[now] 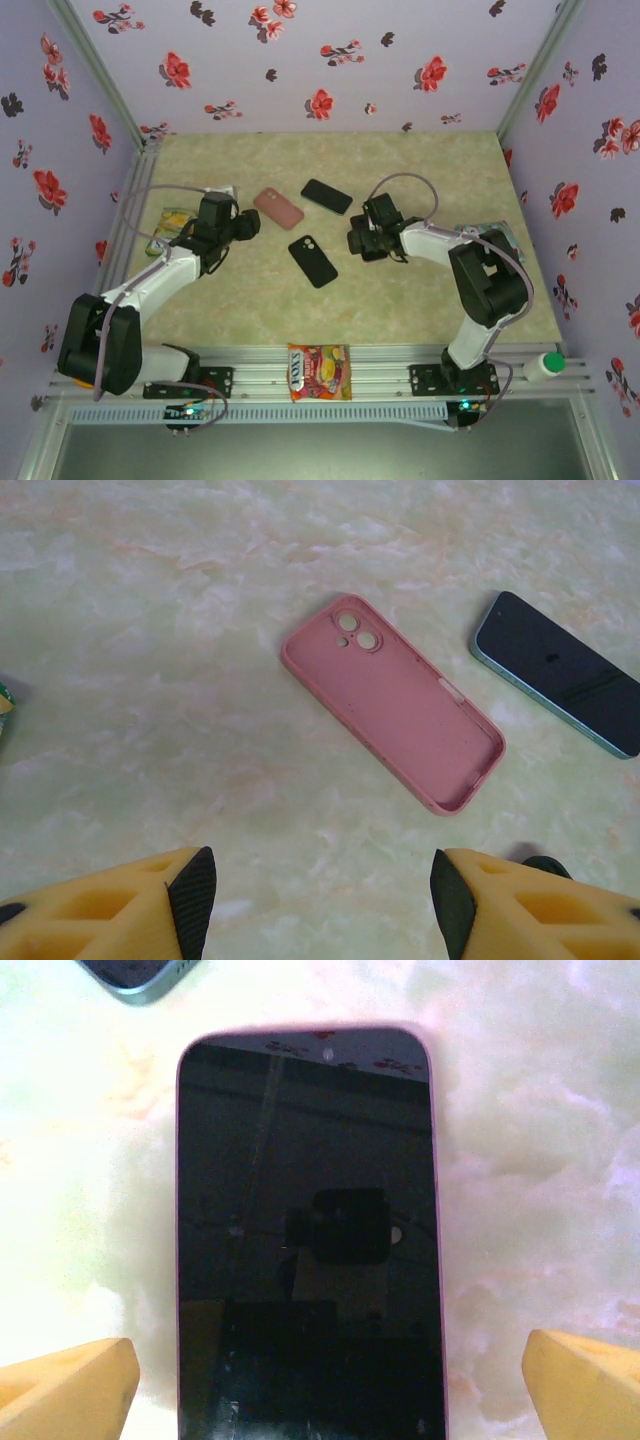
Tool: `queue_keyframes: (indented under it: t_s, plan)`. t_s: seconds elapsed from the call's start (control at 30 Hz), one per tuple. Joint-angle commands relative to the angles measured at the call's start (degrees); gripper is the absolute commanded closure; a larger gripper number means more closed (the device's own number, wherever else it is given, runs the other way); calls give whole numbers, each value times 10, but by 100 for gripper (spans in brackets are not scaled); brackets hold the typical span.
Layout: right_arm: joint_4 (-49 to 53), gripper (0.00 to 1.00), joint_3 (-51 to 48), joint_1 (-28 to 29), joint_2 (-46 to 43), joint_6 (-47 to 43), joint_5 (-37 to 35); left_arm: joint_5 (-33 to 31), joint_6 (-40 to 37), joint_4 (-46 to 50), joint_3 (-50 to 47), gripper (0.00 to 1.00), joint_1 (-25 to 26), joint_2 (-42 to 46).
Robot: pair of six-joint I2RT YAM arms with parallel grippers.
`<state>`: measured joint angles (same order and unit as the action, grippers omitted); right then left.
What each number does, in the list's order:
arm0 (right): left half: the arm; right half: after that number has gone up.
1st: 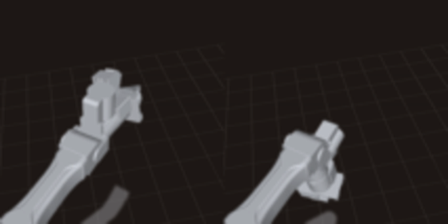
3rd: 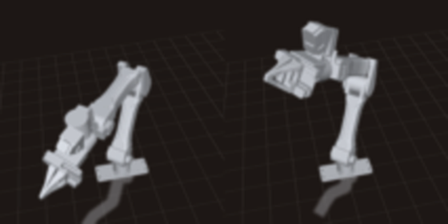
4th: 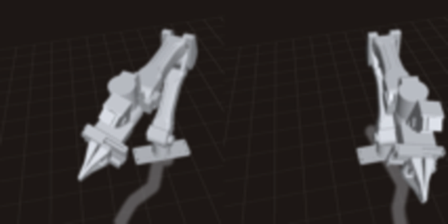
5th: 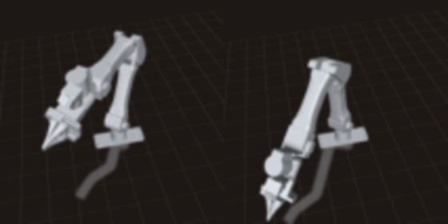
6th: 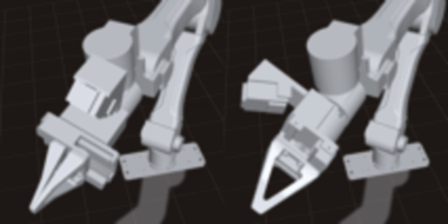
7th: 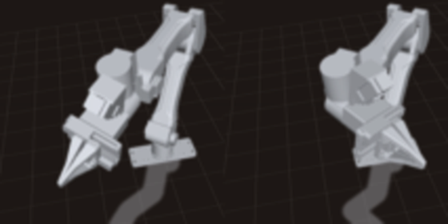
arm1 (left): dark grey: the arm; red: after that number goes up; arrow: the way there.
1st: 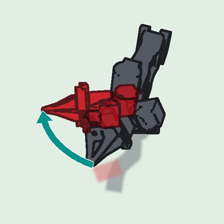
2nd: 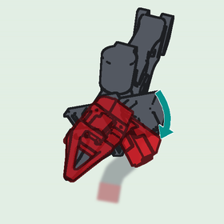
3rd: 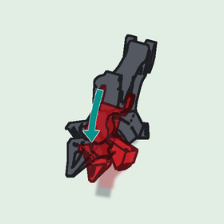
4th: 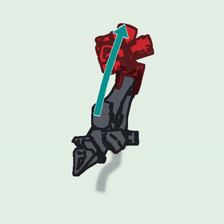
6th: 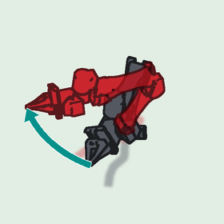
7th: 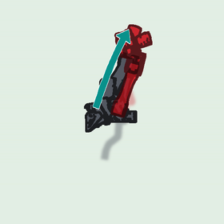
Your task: Put the phone into the phone case
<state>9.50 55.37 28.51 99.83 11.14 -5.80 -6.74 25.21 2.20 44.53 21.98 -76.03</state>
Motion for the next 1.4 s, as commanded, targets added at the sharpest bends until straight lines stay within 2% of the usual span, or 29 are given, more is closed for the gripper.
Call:
queue_keyframes:
  t_s: [0.0,0.3,0.57,1.1,1.37]
  plan:
    - [21,1,23,5,20,1,-17,4,9,-3,15,37,4,-10]
    - [28,1,48,7,58,0,-38,3,5,5,22,40,4,-25]
    - [45,16,68,7,78,0,-28,2,-1,16,33,41,4,-23]
    - [71,13,53,7,65,0,-6,2,-6,40,46,42,4,-18]
    - [78,21,50,7,61,-7,17,1,-8,45,48,42,4,-11]
